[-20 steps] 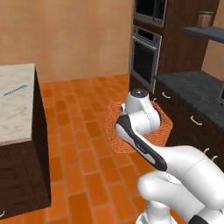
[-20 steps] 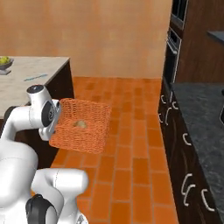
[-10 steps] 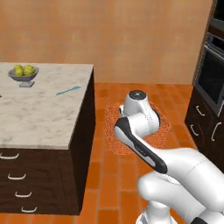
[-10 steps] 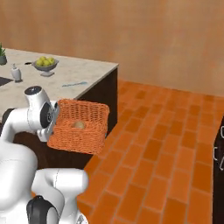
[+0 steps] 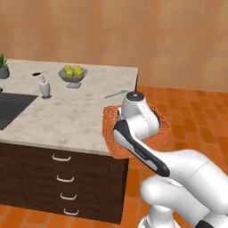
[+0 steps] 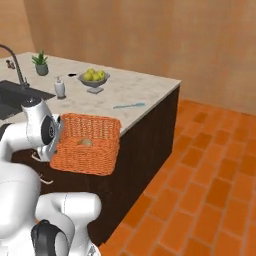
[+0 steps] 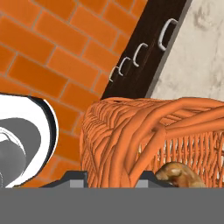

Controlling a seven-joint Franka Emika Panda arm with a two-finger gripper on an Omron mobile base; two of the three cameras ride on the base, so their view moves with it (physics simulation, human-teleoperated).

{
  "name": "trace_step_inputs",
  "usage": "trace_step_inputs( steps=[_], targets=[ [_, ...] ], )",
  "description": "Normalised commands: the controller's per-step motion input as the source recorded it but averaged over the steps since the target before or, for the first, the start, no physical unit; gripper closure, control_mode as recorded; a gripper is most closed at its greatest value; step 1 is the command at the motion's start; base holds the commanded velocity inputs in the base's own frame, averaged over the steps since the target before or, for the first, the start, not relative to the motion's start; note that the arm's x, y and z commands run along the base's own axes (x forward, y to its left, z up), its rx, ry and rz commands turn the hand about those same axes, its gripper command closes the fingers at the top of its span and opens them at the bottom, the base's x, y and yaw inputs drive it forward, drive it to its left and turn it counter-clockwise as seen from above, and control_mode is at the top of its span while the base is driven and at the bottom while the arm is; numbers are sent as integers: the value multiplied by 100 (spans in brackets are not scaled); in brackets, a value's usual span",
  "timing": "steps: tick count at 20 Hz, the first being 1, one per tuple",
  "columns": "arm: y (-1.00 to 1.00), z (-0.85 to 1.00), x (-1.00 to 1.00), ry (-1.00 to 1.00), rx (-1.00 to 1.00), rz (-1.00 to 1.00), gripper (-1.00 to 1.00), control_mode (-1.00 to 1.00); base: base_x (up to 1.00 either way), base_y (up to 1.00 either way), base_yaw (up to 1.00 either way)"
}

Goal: Open the cabinet, pick up the bread from the cabinet and place it in the basket. Then move the basket to the dining counter.

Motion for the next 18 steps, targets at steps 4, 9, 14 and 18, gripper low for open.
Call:
trace_step_inputs(
  steps=[4, 9, 14, 18],
  targets=[
    [0, 0, 0, 0, 0, 0, 100, 100, 70, 80, 10],
    [0, 0, 0, 0, 0, 0, 100, 100, 23, 100, -2],
    [0, 0, 0, 0, 0, 0, 100, 100, 50, 93, -11],
    [0, 0, 0, 0, 0, 0, 100, 100, 60, 59, -16]
  ],
)
